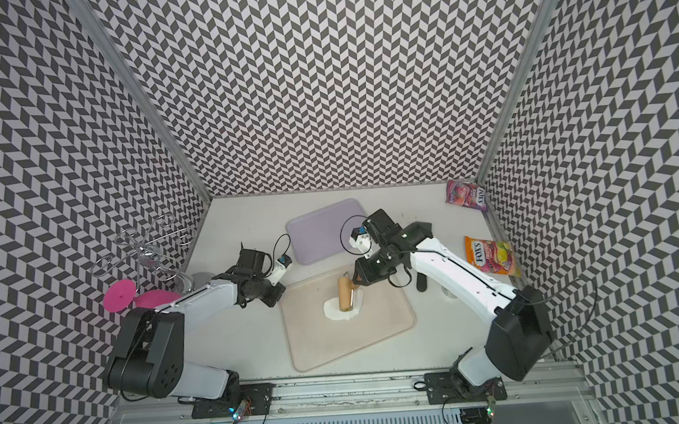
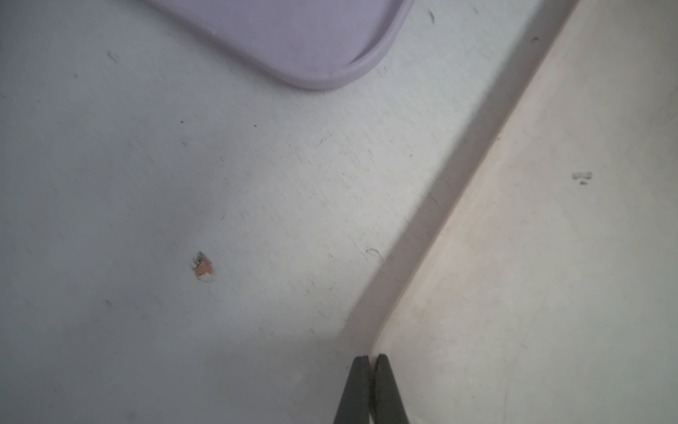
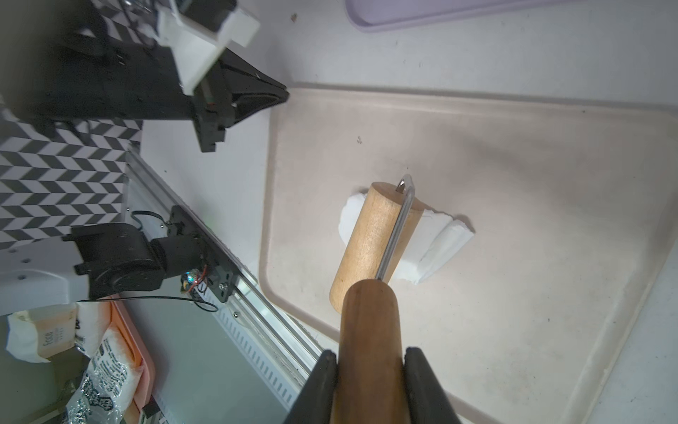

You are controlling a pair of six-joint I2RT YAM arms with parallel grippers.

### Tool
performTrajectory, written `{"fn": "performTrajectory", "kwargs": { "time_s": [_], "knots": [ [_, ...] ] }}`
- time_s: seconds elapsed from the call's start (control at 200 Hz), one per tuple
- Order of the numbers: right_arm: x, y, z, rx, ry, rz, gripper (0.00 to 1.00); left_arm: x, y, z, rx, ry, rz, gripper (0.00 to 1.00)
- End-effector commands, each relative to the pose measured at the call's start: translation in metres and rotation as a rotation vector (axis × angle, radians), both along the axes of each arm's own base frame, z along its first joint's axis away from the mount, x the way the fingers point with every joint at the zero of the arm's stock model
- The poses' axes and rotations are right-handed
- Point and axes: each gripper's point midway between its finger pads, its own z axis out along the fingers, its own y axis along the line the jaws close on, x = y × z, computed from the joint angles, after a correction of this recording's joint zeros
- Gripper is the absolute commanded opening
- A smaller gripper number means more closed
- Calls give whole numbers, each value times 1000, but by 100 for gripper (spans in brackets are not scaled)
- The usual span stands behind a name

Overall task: Roll out the dumpling wrappers from the dough
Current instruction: Flatten out the dough on the work surface.

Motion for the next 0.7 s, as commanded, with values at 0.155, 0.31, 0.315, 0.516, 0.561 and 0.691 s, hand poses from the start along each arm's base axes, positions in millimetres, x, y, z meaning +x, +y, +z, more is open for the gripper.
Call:
{"fn": "performTrajectory", "kwargs": {
  "time_s": [0.155, 0.31, 0.315, 0.516, 0.561, 0.691],
  "knots": [
    [1, 11, -30, -71, 6, 48, 0, -5, 4, -6, 24, 20, -2, 0],
    [-4, 10, -59, -157, 34, 55, 0, -5, 4, -6, 25, 20, -1, 0],
    [-4, 9, -61, -161, 35, 54, 0, -5, 4, -6, 25, 20, -1, 0],
    [-7, 8, -90, -247, 47, 47, 0, -5, 5, -7, 28, 22, 0, 0],
    [-8, 11, -94, -252, 48, 53, 0, -5, 5, -7, 27, 24, -1, 0],
    [-9, 15, -101, -268, 45, 58, 0, -5, 5, -7, 27, 24, 1, 0]
  ]
}}
